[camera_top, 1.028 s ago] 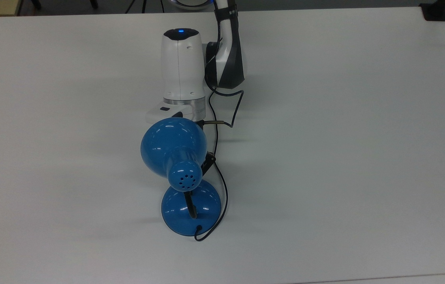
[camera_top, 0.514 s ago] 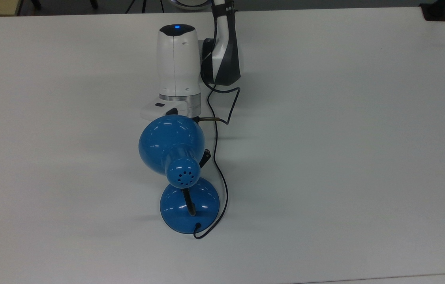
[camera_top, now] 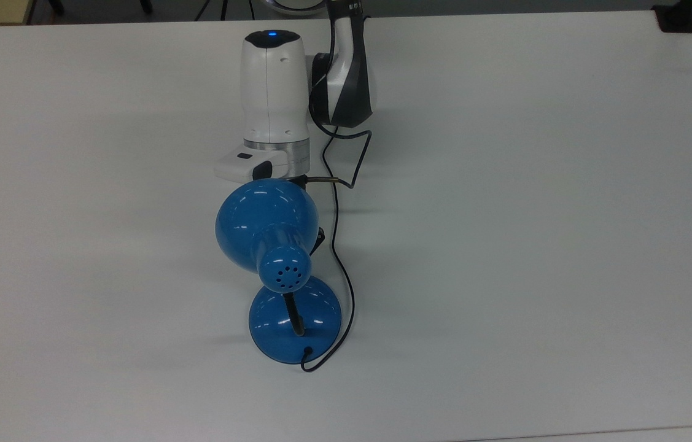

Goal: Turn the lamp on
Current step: 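Press the switch on the lamp base with the gripper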

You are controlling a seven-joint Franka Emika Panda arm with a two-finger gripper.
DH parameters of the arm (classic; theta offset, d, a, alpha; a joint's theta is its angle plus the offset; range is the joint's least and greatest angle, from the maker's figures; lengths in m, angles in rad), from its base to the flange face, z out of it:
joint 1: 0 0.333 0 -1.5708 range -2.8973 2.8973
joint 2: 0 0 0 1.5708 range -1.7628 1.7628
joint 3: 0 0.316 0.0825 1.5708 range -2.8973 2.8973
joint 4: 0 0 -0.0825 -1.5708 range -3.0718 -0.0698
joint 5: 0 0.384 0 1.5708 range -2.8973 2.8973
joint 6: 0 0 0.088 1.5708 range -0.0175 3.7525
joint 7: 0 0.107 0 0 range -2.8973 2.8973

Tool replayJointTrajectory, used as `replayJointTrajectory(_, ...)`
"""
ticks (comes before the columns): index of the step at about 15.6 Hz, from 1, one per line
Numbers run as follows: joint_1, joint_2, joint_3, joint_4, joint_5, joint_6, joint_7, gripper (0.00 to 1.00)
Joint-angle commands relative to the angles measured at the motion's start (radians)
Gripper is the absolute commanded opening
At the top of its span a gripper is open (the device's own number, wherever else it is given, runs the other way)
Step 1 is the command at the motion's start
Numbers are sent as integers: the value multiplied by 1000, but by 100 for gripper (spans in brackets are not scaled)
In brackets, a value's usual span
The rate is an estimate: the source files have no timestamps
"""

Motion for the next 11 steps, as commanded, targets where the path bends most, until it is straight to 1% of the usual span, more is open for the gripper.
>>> replayJointTrajectory(1,18,-32,-10,-43,18,-7,8,0)
replayJointTrajectory(4,18,-21,-10,-34,20,-5,14,0)
replayJointTrajectory(7,16,-21,-8,-14,23,-5,58,0)
replayJointTrajectory(11,21,-10,-8,-14,21,-5,60,0)
